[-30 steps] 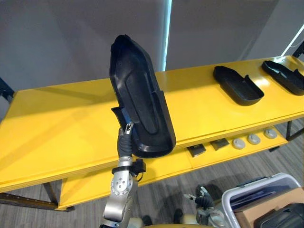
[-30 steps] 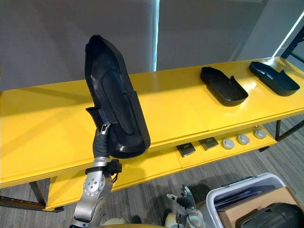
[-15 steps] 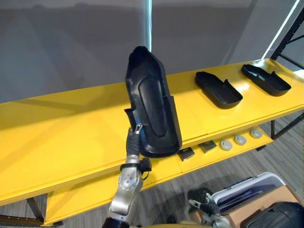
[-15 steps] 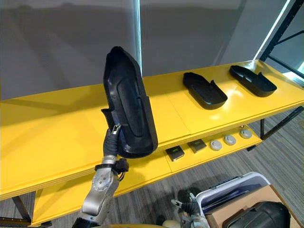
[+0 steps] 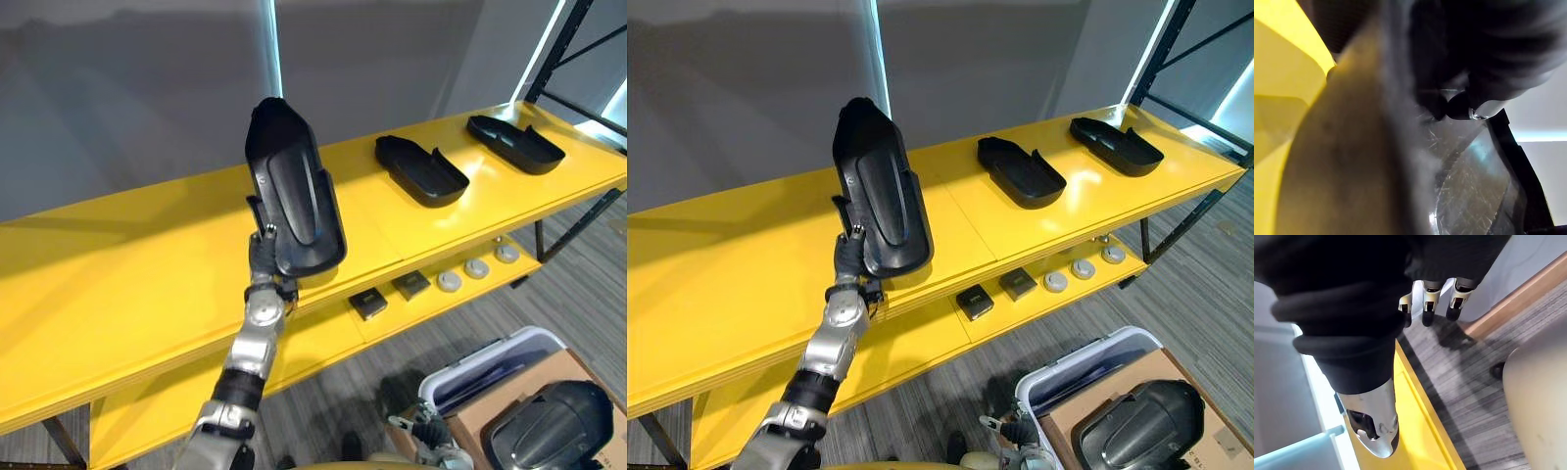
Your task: Walk over and take plastic housings, then place them on the shelf
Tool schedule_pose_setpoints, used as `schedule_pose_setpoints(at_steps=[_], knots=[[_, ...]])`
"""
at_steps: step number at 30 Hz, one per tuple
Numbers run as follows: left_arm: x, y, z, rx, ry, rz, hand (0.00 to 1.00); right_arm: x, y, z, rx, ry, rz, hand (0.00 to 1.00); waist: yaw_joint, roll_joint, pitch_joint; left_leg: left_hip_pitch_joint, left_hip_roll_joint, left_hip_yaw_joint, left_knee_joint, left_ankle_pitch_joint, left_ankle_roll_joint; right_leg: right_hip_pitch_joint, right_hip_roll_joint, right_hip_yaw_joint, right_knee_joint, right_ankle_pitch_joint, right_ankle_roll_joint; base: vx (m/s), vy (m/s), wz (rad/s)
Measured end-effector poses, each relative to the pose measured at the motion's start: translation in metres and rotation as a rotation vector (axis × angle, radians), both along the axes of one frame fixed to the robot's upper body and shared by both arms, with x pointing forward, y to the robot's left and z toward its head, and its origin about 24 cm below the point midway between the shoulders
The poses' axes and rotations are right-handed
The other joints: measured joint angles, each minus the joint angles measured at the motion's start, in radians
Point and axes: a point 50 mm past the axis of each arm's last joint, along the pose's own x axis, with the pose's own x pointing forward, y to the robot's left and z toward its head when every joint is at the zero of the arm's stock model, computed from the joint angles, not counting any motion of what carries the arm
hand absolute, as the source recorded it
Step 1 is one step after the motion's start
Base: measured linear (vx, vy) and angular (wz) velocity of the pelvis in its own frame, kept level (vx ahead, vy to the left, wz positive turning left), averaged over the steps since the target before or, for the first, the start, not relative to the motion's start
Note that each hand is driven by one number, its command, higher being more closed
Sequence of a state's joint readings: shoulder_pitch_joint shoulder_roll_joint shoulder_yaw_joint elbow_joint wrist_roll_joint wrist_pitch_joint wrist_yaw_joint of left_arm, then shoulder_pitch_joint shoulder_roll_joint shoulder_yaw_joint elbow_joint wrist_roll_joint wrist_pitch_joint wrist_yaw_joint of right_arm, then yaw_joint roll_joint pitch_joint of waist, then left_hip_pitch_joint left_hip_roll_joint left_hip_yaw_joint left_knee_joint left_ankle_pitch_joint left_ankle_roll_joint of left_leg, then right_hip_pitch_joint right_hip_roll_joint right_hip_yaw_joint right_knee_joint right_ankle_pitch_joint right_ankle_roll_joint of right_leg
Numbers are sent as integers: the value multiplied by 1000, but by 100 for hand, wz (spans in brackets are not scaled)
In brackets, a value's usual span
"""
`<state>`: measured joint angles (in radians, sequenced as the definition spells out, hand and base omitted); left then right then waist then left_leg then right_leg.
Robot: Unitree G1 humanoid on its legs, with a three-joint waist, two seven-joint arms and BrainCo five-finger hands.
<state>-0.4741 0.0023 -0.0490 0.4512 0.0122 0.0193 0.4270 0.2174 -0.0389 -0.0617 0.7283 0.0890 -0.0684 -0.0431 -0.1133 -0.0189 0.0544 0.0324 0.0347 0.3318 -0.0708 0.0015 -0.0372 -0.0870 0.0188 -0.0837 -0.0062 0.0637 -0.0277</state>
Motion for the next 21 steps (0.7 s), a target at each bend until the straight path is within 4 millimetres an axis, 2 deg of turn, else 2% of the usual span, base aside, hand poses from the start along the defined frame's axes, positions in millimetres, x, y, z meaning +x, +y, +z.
schedule_pose_setpoints(at_steps=[2, 5, 6, 12, 21], knots=[[8, 0, 4, 10, 8, 8, 100, 5, -2, 2, -6, -14, 5, 0, -15, 1, 10, -4, 0, 2, 0, 4, 3, -8, 0, 3, 8, -2, -1, 46, 5, -5], [16, -3, 13, 16, 1, 8, 100, 14, 0, 5, -5, -41, 12, 0, -17, 1, 31, -12, -1, 6, 0, 4, 3, -26, -1, 6, 26, -11, 3, 11, 9, -3], [18, -3, 15, 17, -5, 10, 0, 14, 0, 5, -2, -44, 12, 0, -16, 1, 32, -23, -1, 6, 1, 4, 3, -43, -2, 6, 40, -17, 1, 0, 0, 0], [28, 9, 28, -27, -10, 104, 0, 24, 0, 12, -6, -94, 13, 0, -13, -4, 88, -39, 0, 4, 8, 3, 3, -80, -5, 3, 93, -43, -2, 2, -3, 1], [33, 4, 36, -111, -15, 138, 0, 36, 0, 21, 2, -154, 0, 0, -10, -4, 91, -44, 0, -6, 9, 3, 3, -87, -9, -10, 111, -58, -5, 18, -6, 5]])
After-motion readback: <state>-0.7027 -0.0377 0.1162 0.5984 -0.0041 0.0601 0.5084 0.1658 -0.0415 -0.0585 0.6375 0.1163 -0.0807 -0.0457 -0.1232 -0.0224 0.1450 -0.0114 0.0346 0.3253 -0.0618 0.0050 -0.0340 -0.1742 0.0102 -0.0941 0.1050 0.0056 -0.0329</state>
